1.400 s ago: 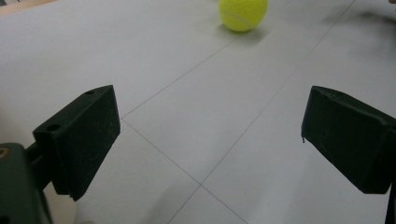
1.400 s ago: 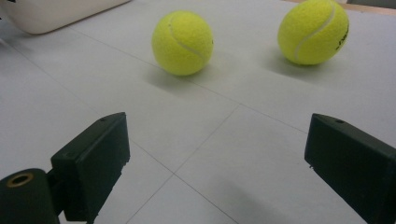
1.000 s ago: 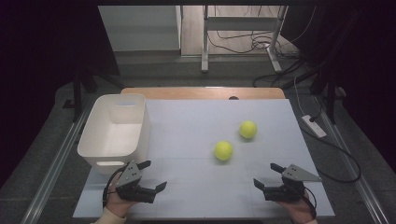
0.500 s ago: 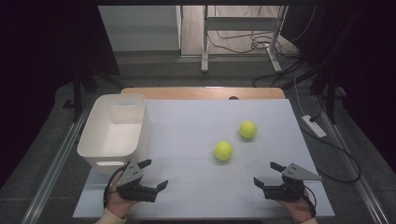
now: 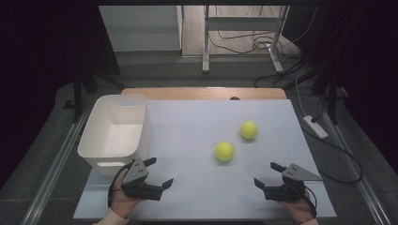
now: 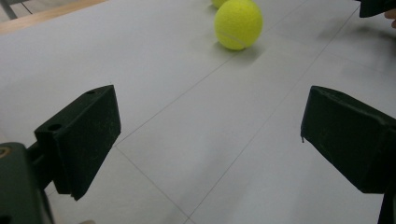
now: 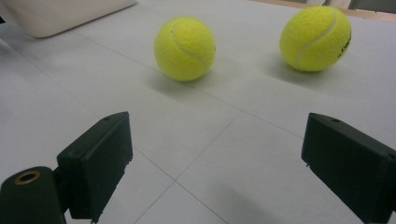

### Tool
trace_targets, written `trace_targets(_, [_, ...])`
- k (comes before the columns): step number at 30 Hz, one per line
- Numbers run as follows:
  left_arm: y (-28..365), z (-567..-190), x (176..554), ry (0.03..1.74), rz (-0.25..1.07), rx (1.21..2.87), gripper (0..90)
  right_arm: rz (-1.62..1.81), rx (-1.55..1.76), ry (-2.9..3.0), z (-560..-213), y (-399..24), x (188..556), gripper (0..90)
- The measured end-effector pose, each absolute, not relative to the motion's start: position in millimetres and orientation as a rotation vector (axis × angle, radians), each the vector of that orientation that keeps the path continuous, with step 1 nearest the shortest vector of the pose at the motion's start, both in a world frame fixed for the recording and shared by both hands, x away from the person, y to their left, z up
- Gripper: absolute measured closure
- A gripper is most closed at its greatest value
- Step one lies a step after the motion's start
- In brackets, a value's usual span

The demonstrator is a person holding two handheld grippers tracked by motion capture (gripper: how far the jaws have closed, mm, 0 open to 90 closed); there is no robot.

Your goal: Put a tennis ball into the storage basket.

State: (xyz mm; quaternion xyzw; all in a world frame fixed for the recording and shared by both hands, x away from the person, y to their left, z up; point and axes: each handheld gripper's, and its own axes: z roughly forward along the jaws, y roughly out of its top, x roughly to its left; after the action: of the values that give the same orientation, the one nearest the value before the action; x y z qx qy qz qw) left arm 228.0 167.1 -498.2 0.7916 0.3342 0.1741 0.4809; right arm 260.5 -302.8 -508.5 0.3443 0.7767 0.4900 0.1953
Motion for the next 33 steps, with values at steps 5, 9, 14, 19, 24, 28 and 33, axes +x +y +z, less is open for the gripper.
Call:
trace_targets(5, [162,-496,231,0.824,0.420,1.940,5.7,1.378,0.960,2.174,-508,-303,260,8.9])
trace_targets(9, [158,-493,233,0.827,0.420,1.941,5.8,1.374,0.959,2.175,-508,-302,260,8.9])
trace_targets(14, [152,-488,236,0.817,0.415,1.945,5.8,1.378,0.960,2.171,-507,-302,260,9.0])
trace_targets(19, [144,-484,241,0.808,0.422,1.956,5.9,1.377,0.959,2.172,-507,-302,260,9.0])
trace_targets(24, [139,-482,245,0.809,0.412,1.961,5.7,1.376,0.959,2.175,-507,-302,260,9.3])
trace_targets(28, [135,-479,250,0.817,0.405,1.955,5.6,1.377,0.960,2.173,-507,-302,260,9.3])
trace_targets(33, [128,-473,255,0.822,0.403,1.950,5.6,1.383,0.950,2.168,-506,-302,260,9.3])
